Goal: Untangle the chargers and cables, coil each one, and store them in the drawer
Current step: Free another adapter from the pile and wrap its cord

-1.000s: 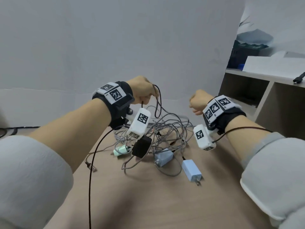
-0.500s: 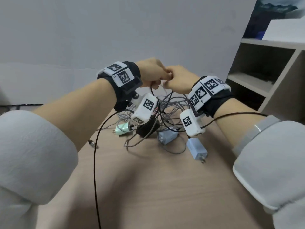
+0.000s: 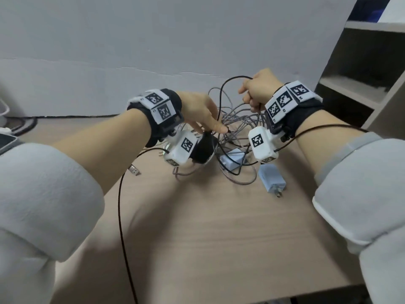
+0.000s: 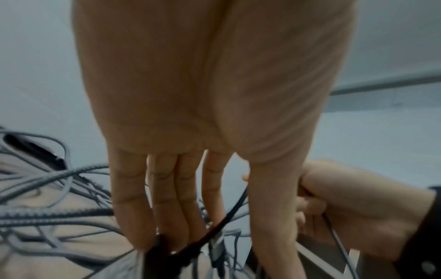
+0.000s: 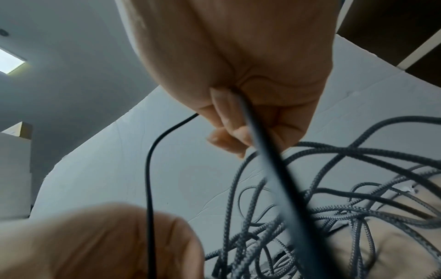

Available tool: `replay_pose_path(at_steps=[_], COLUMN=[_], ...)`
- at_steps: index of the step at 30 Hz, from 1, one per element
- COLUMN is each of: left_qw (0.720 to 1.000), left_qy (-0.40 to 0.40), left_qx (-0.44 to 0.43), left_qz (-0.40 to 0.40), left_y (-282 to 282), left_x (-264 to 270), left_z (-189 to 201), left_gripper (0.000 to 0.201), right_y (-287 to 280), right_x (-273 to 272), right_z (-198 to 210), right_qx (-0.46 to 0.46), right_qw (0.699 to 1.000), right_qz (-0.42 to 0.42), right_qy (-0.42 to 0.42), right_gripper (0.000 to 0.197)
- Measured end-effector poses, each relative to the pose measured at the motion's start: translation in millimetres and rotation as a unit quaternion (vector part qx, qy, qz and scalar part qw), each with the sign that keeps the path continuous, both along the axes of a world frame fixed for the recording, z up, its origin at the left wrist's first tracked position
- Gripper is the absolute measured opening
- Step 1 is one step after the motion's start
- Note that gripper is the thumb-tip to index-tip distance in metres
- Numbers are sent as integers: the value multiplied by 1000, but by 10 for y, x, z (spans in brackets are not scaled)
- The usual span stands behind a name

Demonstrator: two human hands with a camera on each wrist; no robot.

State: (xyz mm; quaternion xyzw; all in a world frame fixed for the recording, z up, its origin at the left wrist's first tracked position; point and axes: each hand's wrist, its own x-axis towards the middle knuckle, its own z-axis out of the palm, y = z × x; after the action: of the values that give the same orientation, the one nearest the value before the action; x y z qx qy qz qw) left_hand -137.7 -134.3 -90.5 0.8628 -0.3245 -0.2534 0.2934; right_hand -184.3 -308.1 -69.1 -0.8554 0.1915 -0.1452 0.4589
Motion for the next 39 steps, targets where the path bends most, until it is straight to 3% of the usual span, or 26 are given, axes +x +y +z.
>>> replay_pose_path(at_steps=[5,9,12,14,20,21,23,26,28,31,34,39], left_qw=[988,991,994,996,991,992,995,998,996,990,985,983], left_qy=[-97,-51,-43,-37,-68,-78,-84,-37,1,47,78,27], left_qx=[117,125,101,82,108,100,60,-29,-69,-117,-147,-178], left_qz=[-2,16,10,-3,-33,-27,-7,37,53,59,50,24], left_y=[-8,54,122,180,344,348,339,333,341,381,459,520], left_x=[-26,26,78,94,106,113,99,71,42,-21,-55,-11], left_z=[-148,-290,-345,-351,-342,-336,-279,-89,74,291,351,181], left_gripper=[65,71,52,43,34,30,19,19,27,29,32,43], right_y=[-22,-87,-189,-236,-182,-137,-98,61,207,404,467,481], right_x=[-23,-39,-42,-45,-191,-217,-200,-220,-245,-276,-284,-289], right_z=[21,60,87,112,191,206,217,250,304,322,279,240], right_qx=[21,12,-58,-101,-244,-257,-279,-282,-268,-275,-312,-301], right_qw=[1000,1000,997,991,958,953,944,955,960,944,929,929], right_qz=[-17,-26,-45,-73,-52,-51,-58,-15,74,185,199,215], right_qy=[-2,7,28,48,143,154,165,92,17,1,2,22], right_gripper=[26,16,16,4,10,9,38,66,64,50,52,47])
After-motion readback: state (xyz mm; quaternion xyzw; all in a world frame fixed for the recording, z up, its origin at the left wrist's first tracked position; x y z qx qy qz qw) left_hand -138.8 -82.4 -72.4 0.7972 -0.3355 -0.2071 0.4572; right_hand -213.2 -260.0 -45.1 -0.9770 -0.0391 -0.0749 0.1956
